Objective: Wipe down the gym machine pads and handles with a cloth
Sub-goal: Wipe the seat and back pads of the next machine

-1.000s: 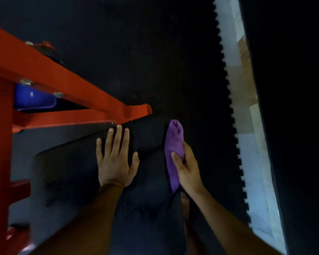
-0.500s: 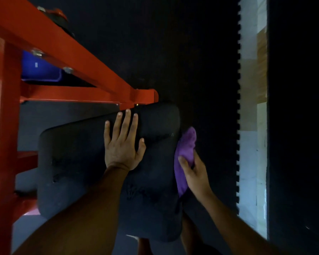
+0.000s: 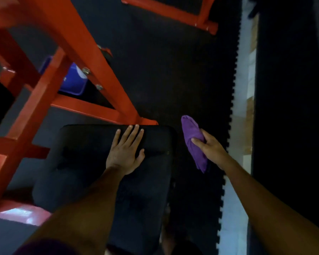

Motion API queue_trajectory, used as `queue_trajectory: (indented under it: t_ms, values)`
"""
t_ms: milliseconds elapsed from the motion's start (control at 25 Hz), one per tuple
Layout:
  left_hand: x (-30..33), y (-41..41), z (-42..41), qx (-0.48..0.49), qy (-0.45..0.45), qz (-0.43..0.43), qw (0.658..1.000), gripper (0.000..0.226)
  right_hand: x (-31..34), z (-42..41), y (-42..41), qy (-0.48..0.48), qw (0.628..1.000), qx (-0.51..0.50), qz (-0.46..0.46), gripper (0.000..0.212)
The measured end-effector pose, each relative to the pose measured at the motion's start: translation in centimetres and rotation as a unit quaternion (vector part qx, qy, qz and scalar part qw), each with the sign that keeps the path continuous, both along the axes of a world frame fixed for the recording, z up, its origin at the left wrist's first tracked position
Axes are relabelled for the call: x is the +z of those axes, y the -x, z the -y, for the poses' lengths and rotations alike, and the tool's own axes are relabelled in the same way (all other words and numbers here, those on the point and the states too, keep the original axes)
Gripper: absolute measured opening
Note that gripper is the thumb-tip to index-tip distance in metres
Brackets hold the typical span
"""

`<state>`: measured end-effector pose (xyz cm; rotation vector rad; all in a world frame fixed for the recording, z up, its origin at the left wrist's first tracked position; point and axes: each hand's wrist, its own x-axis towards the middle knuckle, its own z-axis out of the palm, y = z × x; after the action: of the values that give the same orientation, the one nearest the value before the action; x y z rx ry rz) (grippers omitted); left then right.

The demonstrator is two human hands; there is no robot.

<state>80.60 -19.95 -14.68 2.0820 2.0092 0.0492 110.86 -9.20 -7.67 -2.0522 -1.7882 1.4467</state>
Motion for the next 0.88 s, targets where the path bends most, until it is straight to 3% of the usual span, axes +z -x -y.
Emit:
queue_trajectory:
  t_ms: [80, 160, 240, 400, 600, 720, 880]
  values:
    - [0.2, -0.3, 2.1, 0.083, 0.006, 0.002, 0.997, 0.071, 1.1, -2.1, 0.6, 0.006, 0.998, 0.057, 0.033, 0.069]
    - [-0.1, -1.7, 5.6, 0.293, -0.001, 0.023, 0.956, 0.073, 0.8, -4.9, 2.7, 0.03, 0.993, 0.107, 0.031, 0.065]
    - [-0.9, -4.0, 9.3, 0.396, -0.001, 0.03, 0.918, 0.075, -0.7, -7.2, 5.6, 0.085, 0.984, 0.159, -0.008, 0.056]
    - [-1.6, -4.3, 9.0, 0.402, 0.012, 0.002, 0.915, 0.076, -4.0, -11.0, 10.6, 0.108, 0.949, 0.296, -0.013, 0.041]
    - [-2.3, -4.3, 9.7, 0.393, -0.012, 0.0, 0.919, 0.076, -4.0, -9.3, 22.6, 0.052, 0.872, 0.485, -0.042, 0.051]
    - [-2.4, -4.1, 9.8, 0.396, -0.011, 0.006, 0.918, 0.075, -2.9, -7.9, 26.1, 0.078, 0.87, 0.483, -0.052, 0.05]
    - [-2.0, -4.1, 10.0, 0.395, -0.027, 0.021, 0.918, 0.074, -1.8, -10.8, 17.5, 0.128, 0.897, 0.422, 0.023, 0.04]
